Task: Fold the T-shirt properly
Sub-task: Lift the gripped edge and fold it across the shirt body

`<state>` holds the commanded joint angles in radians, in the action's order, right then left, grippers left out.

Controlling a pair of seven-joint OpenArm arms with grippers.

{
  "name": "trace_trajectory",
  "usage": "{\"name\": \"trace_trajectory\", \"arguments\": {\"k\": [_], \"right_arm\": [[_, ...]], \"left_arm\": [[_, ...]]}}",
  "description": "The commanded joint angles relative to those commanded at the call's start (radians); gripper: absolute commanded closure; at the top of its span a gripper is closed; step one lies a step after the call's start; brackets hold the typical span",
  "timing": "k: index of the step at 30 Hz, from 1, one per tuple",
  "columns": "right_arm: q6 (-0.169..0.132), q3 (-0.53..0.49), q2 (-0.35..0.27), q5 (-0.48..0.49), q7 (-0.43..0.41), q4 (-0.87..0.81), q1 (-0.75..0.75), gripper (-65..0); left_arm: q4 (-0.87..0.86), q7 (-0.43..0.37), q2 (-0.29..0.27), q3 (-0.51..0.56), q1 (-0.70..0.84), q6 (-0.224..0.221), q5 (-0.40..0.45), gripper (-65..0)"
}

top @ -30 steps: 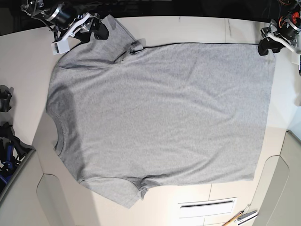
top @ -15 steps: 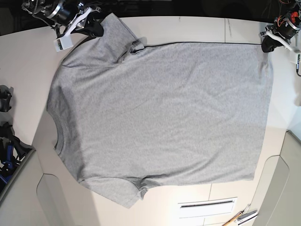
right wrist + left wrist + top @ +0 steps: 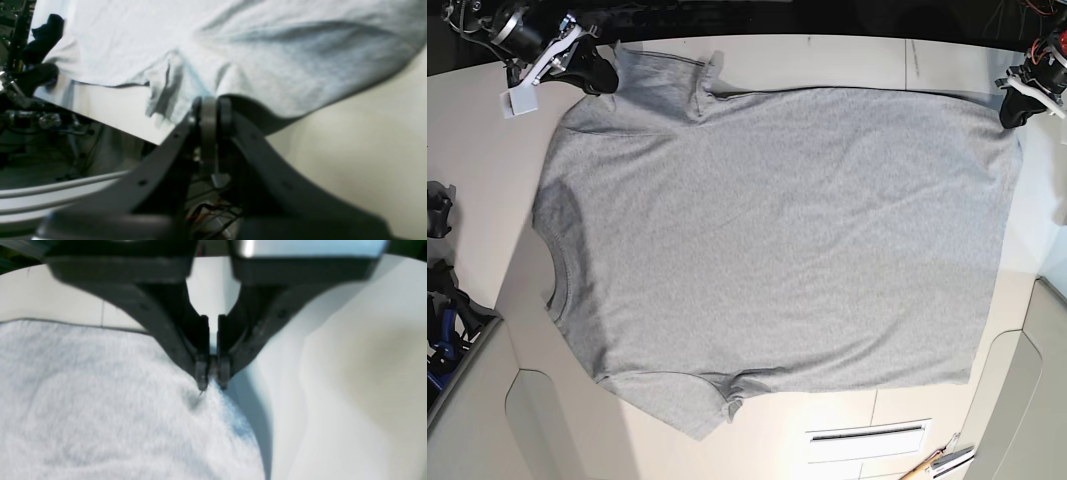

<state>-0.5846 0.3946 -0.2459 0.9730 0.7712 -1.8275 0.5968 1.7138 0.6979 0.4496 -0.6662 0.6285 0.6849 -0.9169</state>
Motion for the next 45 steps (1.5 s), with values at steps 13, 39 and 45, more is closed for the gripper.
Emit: {"name": "trace_trajectory", "arguments": {"k": [13,39,45], "right_arm": [[0.0,0.033,0.0,-0.009,0.019,0.0,-0.198,0.0],[-0.001,-0.059,0.0,-0.21,-0.012,0.363,-0.729,0.0],[-0.006,-0.14,0.0,-0.24,-0.018,0.468,-0.79,0.0]], "left_arm": [[0.003,-0.021,0.003,0.0,-0.143,-0.027,0.091,0.0],[-0.27,-0.16,0.019,0.042,-0.478,-0.056,0.251,0.0],[-0.349,-0.216,0.019,0.151,-0.576,-0.056,0.353,0.0]]}}
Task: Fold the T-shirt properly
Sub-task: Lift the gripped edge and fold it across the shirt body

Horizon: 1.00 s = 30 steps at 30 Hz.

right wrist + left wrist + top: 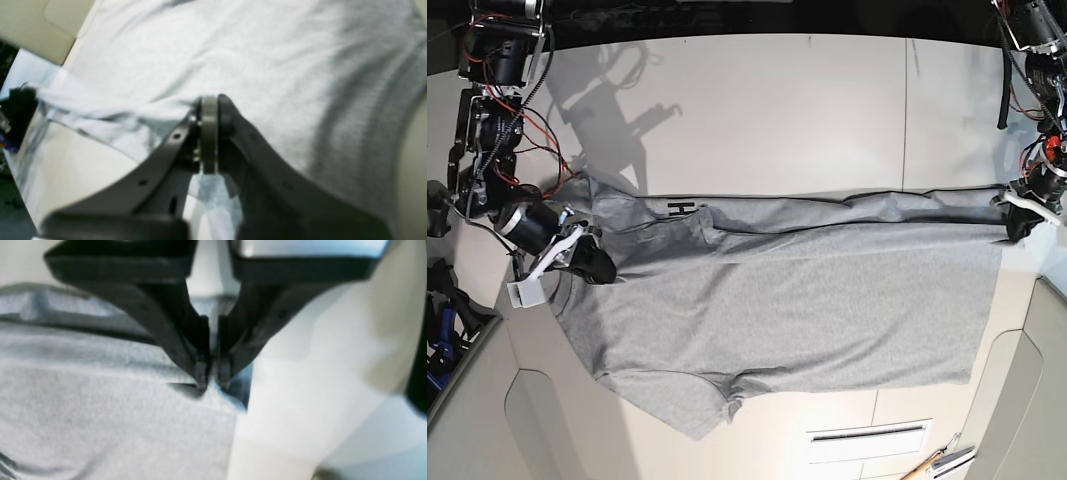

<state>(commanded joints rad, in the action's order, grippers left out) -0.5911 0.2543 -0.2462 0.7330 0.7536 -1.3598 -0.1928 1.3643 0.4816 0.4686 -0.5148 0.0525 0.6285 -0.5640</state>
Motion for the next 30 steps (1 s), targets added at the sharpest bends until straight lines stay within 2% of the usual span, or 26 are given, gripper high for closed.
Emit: {"name": "trace_trajectory", "arguments": {"k": [4,7,8,10,13,14,16,17,18,19,21,25,27,30], "right_arm": [[0.004,-0.081,0.0,-0.09,-0.067,0.041,0.0,0.0],[0.004,-0.102,0.0,-0.118,-0.104,0.061,0.002,0.0],[0.005,-0.102,0.0,-0.129,-0.107,0.064,0.002,0.0],[0.012,-0.102,0.0,-0.144,-0.107,0.072,0.002,0.0],[0.012,-0.102,0.0,-0.15,-0.107,0.077,0.002,0.0],[0.012,-0.102,0.0,-0.15,-0.107,0.077,0.002,-6.0],[0.012,-0.102,0.0,-0.15,-0.106,0.077,0.002,-23.3],[0.012,-0.1,0.0,-0.15,-0.106,0.077,0.002,-28.2],[0.012,-0.093,0.0,-0.15,-0.105,0.075,0.002,-29.4],[0.012,-0.081,0.0,-0.15,-0.1,0.071,0.002,-29.3],[0.012,-0.037,0.0,-0.144,-0.084,0.062,0.002,-29.3],[0.011,0.124,0.0,-0.068,-0.011,0.043,0.002,-29.3],[0.011,0.209,0.0,-0.051,-0.008,0.043,0.002,-29.3],[0.011,0.308,-0.002,-0.052,0.0,0.043,0.006,-29.3]], "left_arm": [[-0.016,0.0,0.0,0.039,-0.031,-0.001,0.05,0.0],[-0.023,0.0,0.0,0.042,-0.035,-0.001,0.058,0.0],[-0.023,0.0,0.0,0.042,-0.035,-0.013,0.061,0.0],[-0.023,0.0,0.0,0.042,-0.035,-0.023,0.061,-5.1],[-0.023,0.0,0.0,0.042,-0.035,-0.023,0.061,-18.6],[-0.023,0.001,0.0,0.042,-0.035,-0.023,0.061,-22.4],[-0.023,0.0,0.0,0.042,-0.035,-0.032,0.061,-26.9],[-0.023,0.0,0.0,0.042,-0.036,-0.056,0.061,-27.5],[-0.023,0.002,0.0,0.041,-0.035,-0.084,0.061,-27.6],[-0.022,0.012,0.0,0.034,-0.036,-0.098,0.061,-27.6],[-0.019,0.048,0.0,0.001,-0.035,-0.096,0.046,-27.6],[-0.019,0.166,0.0,-0.093,-0.032,-0.082,-0.067,-32.1],[-0.019,0.21,0.0,-0.121,-0.032,-0.082,-0.114,-33.4],[-0.019,0.218,-0.001,-0.12,-0.017,-0.081,-0.129,-33.4]]}}
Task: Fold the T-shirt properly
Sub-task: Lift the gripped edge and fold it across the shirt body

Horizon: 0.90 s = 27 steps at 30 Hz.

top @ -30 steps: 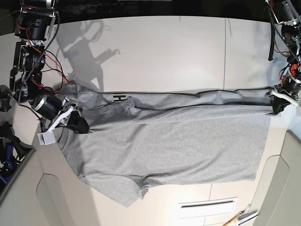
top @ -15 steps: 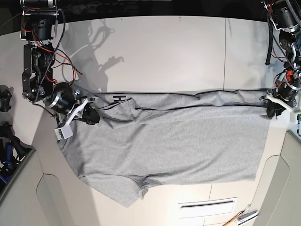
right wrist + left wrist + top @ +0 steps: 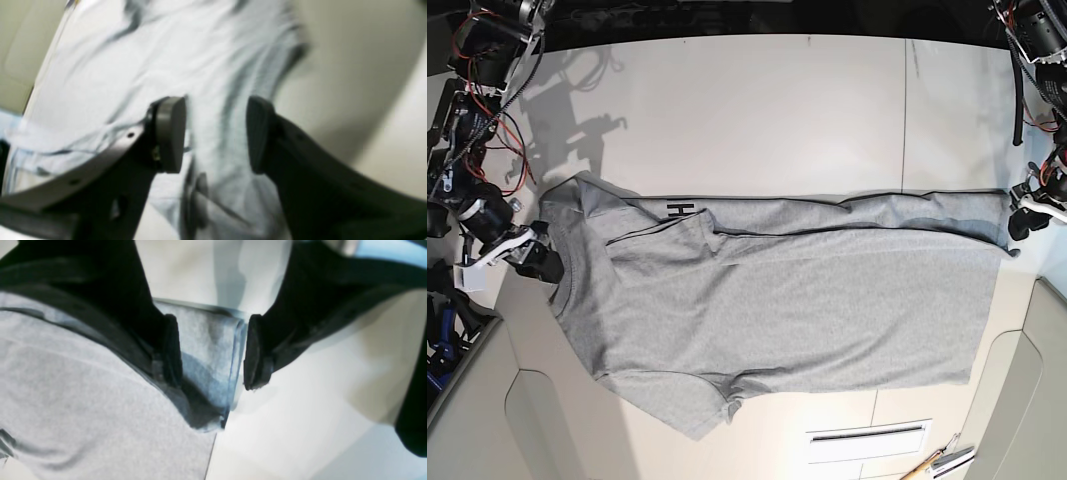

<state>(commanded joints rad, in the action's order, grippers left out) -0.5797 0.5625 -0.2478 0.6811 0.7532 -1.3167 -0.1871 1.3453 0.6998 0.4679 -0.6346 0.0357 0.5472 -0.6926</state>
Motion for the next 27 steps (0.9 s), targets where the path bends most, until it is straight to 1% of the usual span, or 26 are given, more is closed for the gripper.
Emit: {"name": "trace_trajectory", "arguments": {"k": [3,4,6,10,11,15,17,20,24,27], "right_arm": [[0.002,0.05,-0.006,-0.004,0.017,0.0,0.026,-29.3],[0.008,0.053,-0.008,-0.003,0.014,0.0,0.042,-29.3],[0.011,0.052,-0.008,-0.003,0.008,0.0,0.076,-29.7],[0.012,0.052,-0.004,-0.003,-0.019,0.0,0.129,-38.7],[0.012,0.049,-0.004,-0.004,-0.031,0.001,0.139,-39.2],[0.013,0.032,-0.001,-0.004,-0.042,0.005,0.167,-39.2],[0.013,0.018,0.003,-0.002,-0.043,0.01,0.168,-39.2],[0.013,-0.019,0.017,-0.001,-0.046,0.011,0.168,-39.2],[0.015,-0.073,0.055,-0.028,-0.063,0.012,0.168,-39.2],[0.015,-0.093,0.078,-0.031,-0.074,0.012,0.166,-39.1]], "left_arm": [[-0.003,-0.008,-0.005,0.0,0.037,-0.001,0.001,-39.7],[-0.005,-0.019,-0.009,0.0,0.051,-0.002,0.002,-40.4],[-0.005,-0.046,-0.017,0.0,0.064,-0.006,0.031,-40.4],[-0.008,-0.054,-0.038,0.0,0.064,-0.01,0.04,-40.4],[-0.016,-0.054,-0.042,0.0,0.064,-0.01,0.039,-40.4],[-0.099,-0.099,-0.044,0.0,0.063,-0.009,0.038,-40.4],[-0.127,-0.109,-0.044,0.0,0.061,-0.005,0.036,-40.4],[-0.13,-0.108,-0.044,0.0,0.062,0.026,0.023,-40.4],[-0.13,-0.094,-0.047,0.0,0.062,0.026,0.011,-40.4],[-0.13,-0.089,-0.062,0.002,0.062,0.027,0.001,-40.3]]}}
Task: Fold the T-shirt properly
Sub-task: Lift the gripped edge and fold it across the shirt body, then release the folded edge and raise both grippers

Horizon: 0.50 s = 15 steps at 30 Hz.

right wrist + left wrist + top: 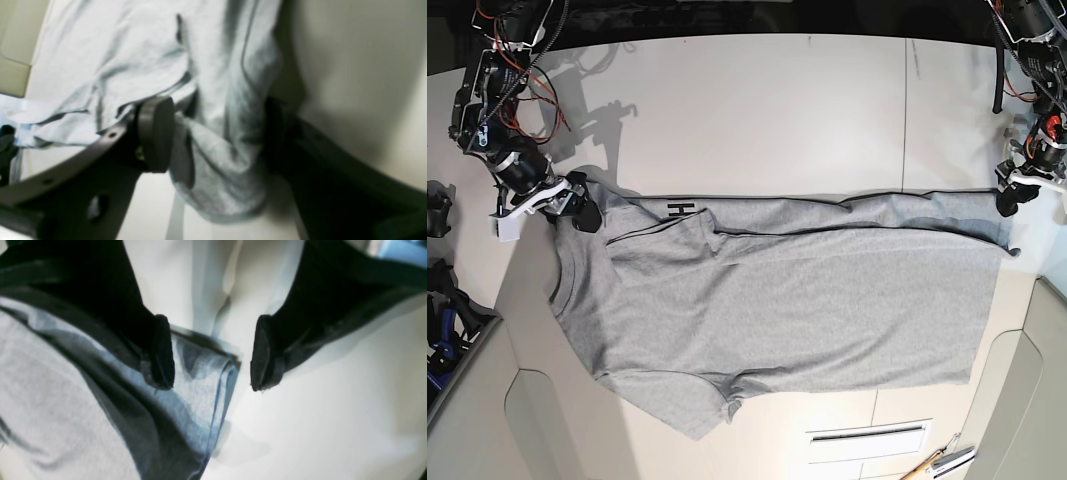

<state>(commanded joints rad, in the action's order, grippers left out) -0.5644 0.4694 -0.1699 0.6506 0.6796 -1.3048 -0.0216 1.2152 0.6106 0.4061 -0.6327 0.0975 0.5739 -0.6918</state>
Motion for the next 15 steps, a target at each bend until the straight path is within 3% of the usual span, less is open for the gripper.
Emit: {"name": "trace_trajectory", "arguments": {"k": [3,5,7,11,12,15], "right_arm": [[0.0,-0.007,0.007,0.0,-0.007,0.0,0.0,-39.0],[0.0,-0.007,0.006,-0.001,-0.018,0.0,0.0,-37.3],[0.0,-0.007,0.007,0.0,-0.018,0.0,0.0,-27.0],[0.0,-0.007,0.006,0.0,-0.018,0.0,0.0,0.0],[0.0,-0.007,0.006,0.0,-0.018,0.0,0.0,0.0],[-0.001,-0.007,0.006,0.012,-0.017,0.0,-0.002,0.0]], "left_arm": [[0.0,0.0,-0.012,0.027,0.0,0.016,0.0,-39.8],[0.0,-0.001,-0.012,0.063,0.0,0.022,0.001,-34.1],[0.0,-0.01,-0.012,0.091,0.0,0.021,0.001,-24.5],[0.0,-0.016,-0.012,0.101,-0.001,0.021,0.002,-3.4],[0.0,-0.016,-0.012,0.101,-0.001,0.021,0.005,0.0],[0.001,-0.015,-0.008,0.101,-0.012,0.021,0.02,0.0]]}}
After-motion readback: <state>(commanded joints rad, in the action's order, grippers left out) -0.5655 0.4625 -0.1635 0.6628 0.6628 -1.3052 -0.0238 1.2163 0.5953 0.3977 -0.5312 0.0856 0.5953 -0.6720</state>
